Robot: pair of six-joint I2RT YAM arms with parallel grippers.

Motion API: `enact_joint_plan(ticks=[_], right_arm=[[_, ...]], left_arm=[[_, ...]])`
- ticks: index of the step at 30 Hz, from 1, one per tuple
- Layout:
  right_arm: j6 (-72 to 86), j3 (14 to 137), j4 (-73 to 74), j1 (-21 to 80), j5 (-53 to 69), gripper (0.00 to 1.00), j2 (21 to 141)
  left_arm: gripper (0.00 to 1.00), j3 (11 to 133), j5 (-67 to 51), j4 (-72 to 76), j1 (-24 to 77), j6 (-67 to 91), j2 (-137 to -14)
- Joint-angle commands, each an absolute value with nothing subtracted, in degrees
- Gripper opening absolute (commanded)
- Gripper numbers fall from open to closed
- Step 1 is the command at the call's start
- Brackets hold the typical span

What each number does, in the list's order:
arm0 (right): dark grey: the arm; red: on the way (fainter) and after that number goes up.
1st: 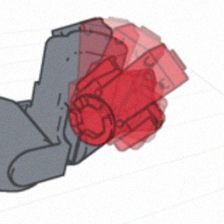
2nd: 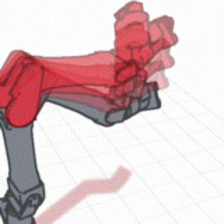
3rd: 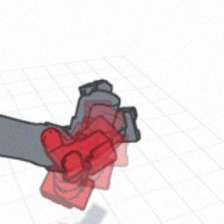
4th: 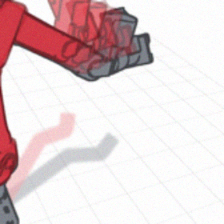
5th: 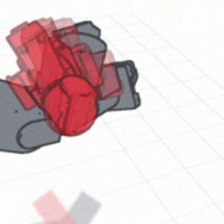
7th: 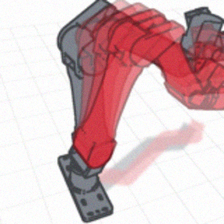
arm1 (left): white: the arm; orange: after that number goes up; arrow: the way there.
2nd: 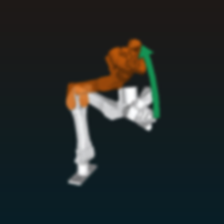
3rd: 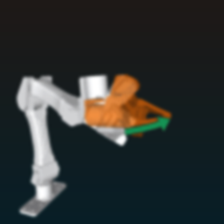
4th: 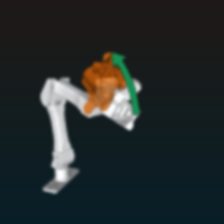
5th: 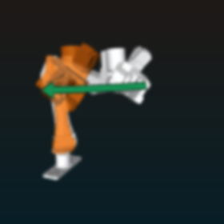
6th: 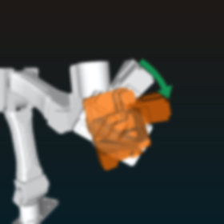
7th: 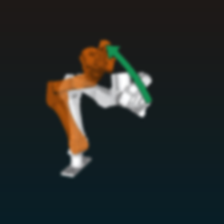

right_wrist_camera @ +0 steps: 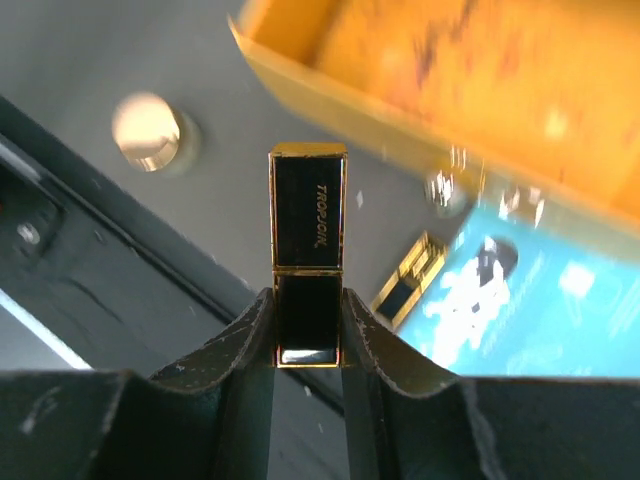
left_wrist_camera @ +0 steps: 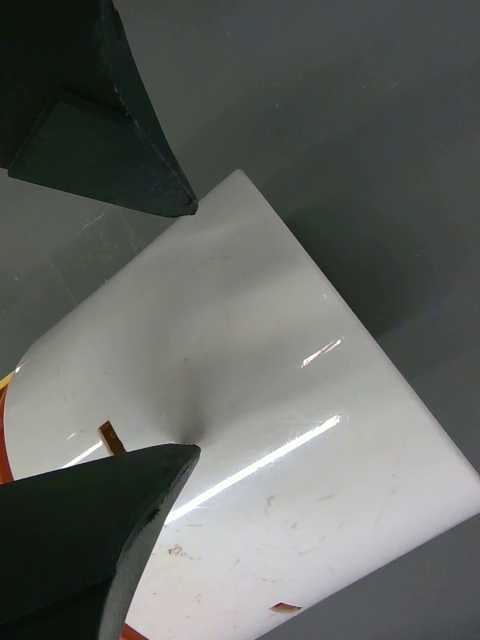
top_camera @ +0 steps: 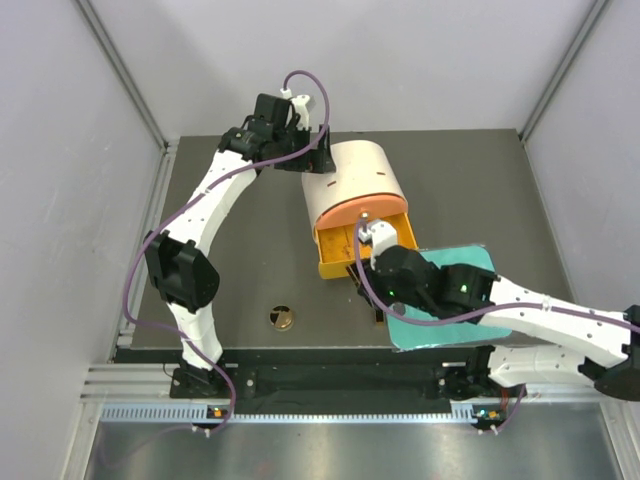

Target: Organize the makeup

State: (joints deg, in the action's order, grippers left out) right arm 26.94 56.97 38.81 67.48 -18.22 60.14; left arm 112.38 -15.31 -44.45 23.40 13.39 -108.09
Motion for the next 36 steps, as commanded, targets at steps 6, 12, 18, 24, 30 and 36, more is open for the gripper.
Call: enact_joint_plan(ticks=[6, 12, 18, 24, 30, 36], right_arm=[[22.2, 75.0, 39.1, 64.8, -27.7, 0.00, 73.7], [21.0, 76.3, 37.6, 58.9, -24.3, 0.00, 77.7], [20.0, 78.0, 35.4, 55.9, -22.5, 0.01, 81.6], [19.4, 80.5, 34.7, 55.1, -19.3, 0.10, 85.9], [19.2, 80.7, 34.9, 55.1, -18.3, 0.38, 86.0], [19.6, 78.4, 34.6, 55.1, -19.6, 0.57, 82.9]], left_arm=[[0.99, 110.2, -11.2, -51.1, 24.1, 10.4, -110.0], [0.99, 109.6, -10.9, -51.1, 24.1, 10.3, -109.2], [0.99, 108.5, -10.4, -51.2, 24.1, 10.1, -108.3], [0.99, 107.7, -9.8, -51.1, 24.1, 9.9, -107.6], [0.99, 107.9, -9.4, -51.2, 24.1, 10.0, -107.7], [0.99, 108.4, -9.6, -51.2, 24.1, 10.2, -108.1]])
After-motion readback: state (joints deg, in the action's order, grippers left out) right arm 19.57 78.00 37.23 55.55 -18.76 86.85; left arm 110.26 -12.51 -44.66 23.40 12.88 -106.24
